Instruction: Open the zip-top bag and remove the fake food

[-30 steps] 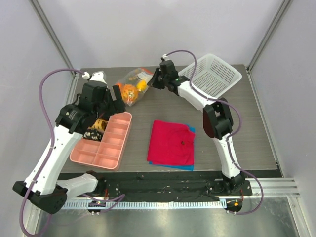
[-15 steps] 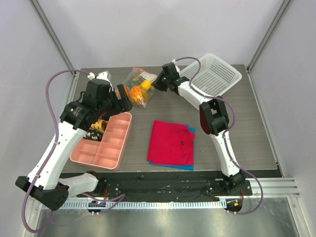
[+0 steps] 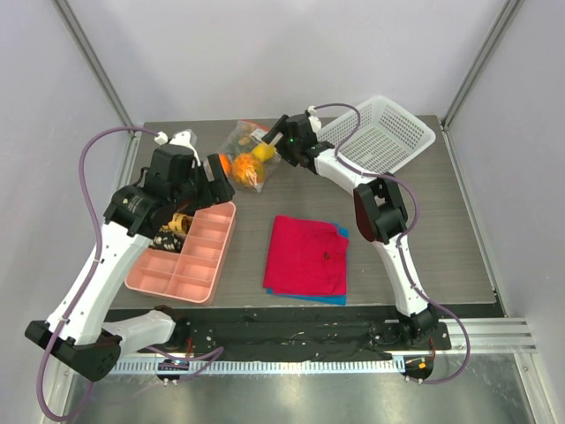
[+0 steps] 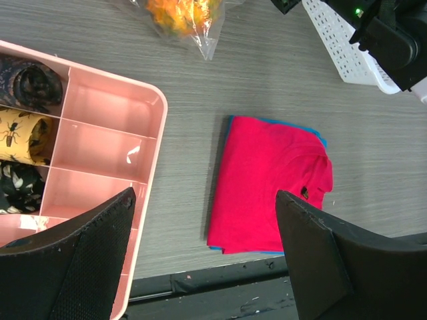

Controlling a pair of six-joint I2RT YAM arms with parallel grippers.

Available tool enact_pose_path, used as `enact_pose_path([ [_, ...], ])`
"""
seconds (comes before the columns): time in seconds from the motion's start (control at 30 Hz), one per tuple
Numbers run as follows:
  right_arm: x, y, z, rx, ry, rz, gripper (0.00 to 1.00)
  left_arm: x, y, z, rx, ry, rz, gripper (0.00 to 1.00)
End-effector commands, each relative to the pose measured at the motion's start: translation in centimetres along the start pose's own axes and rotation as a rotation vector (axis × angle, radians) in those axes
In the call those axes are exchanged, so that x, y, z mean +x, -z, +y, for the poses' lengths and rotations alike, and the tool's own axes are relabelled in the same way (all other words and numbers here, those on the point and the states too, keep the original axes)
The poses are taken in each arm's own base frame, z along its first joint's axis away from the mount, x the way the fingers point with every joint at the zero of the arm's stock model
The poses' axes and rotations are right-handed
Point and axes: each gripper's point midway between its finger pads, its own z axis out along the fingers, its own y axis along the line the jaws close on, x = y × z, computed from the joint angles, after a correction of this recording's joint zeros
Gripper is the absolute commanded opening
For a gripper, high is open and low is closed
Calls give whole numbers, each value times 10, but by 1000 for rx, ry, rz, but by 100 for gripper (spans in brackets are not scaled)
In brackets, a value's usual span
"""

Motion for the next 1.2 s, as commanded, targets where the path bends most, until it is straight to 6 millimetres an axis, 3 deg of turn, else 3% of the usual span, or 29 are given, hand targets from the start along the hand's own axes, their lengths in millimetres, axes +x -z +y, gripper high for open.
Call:
enact_pose_path([
  [0.0,-32,-6,10,11,7,-139,94,-4,7,5,-1,-34,-25,85],
  [0.07,-42,-10,10,28,10,-168,94,-5,9,5,0,-38,-28,85],
  [0.17,-40,-24,4,32,32,-177,84,-4,12,9,-13,-47,-28,85],
  [0.3,-46,-25,17,-2,91,-185,40,-5,18,14,-29,-54,-37,86],
  [0.37,-54,-19,27,-24,129,-199,29,-5,19,17,-37,-54,-36,86],
  [0.4,-57,-14,37,-48,153,-194,15,-6,20,17,-37,-52,-40,86],
  [0.47,-69,-1,56,-93,241,-197,2,-10,20,17,-39,-39,-49,88],
  [0.5,-64,7,71,-153,278,-152,1,-16,23,16,-34,-24,-66,88],
  [0.53,-75,21,88,-211,333,-154,1,-20,22,10,-9,-11,-56,88],
  [0.67,-63,63,132,-443,450,-32,1,-55,24,-10,75,17,-123,87],
  [0.77,-48,94,153,-583,522,72,1,-66,21,-18,121,58,-145,87],
  [0.83,-38,108,157,-615,547,138,1,-73,19,-27,178,88,-172,86],
  [1.0,-21,152,161,-711,647,258,1,-63,-7,-30,249,81,-190,85],
  [1.17,-9,172,163,-799,720,320,1,-100,-24,-30,300,-19,-316,83],
])
